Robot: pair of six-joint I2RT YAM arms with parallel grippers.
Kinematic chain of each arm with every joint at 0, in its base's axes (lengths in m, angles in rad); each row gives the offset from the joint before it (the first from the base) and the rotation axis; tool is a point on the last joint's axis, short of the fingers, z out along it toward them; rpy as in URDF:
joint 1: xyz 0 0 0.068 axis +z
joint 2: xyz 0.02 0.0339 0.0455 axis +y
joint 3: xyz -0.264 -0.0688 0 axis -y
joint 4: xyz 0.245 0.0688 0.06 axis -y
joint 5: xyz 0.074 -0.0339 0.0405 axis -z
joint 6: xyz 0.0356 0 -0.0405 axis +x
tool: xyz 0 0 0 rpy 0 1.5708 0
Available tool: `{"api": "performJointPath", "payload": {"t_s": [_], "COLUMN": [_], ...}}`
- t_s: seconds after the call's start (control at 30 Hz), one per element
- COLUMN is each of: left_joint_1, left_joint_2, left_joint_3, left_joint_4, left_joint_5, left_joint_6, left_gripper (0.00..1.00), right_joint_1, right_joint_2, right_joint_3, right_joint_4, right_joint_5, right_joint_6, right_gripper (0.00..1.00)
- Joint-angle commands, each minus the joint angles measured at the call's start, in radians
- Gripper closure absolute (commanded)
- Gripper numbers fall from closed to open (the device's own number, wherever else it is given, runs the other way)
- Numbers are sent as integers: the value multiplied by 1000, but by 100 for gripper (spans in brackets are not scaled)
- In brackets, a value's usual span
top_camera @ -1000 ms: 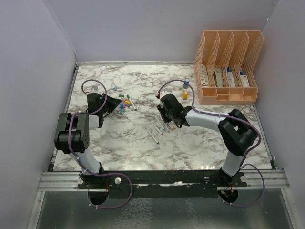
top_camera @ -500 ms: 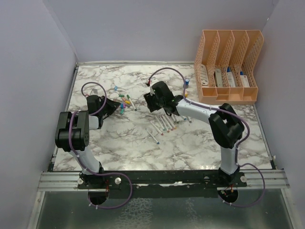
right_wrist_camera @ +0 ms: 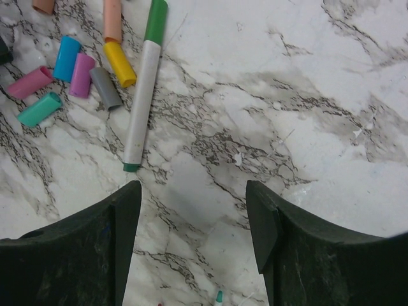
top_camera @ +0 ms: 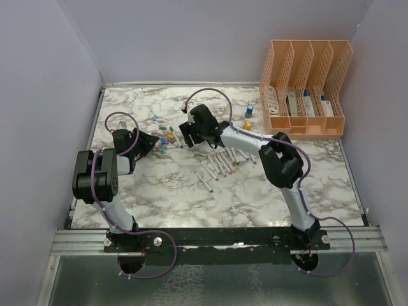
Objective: Open the pen caps
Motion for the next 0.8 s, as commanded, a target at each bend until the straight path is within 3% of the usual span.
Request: {"api": "performJointPath", "payload": {"t_s": [0.0,0.3,0.77], "left_joint_1": [26,51,81], "left_joint_2": [-99,-256,-360], "left_joint_3": [-33,-73,-78], "left_joint_4": [17,10,-7], "left_joint_5": [14,27,77], "left_joint_6": [-1,8,-24], "left_gripper": [52,8,7], "right_joint_1": [19,39,56], "right_joint_2": [50,150,232], "right_joint_3": [80,204,275], "right_joint_4": [-32,-76,-102], "right_joint_5": [-42,-56,-81], "right_joint_6": [-19,-33,-36], "right_gripper": [34,34,37]}}
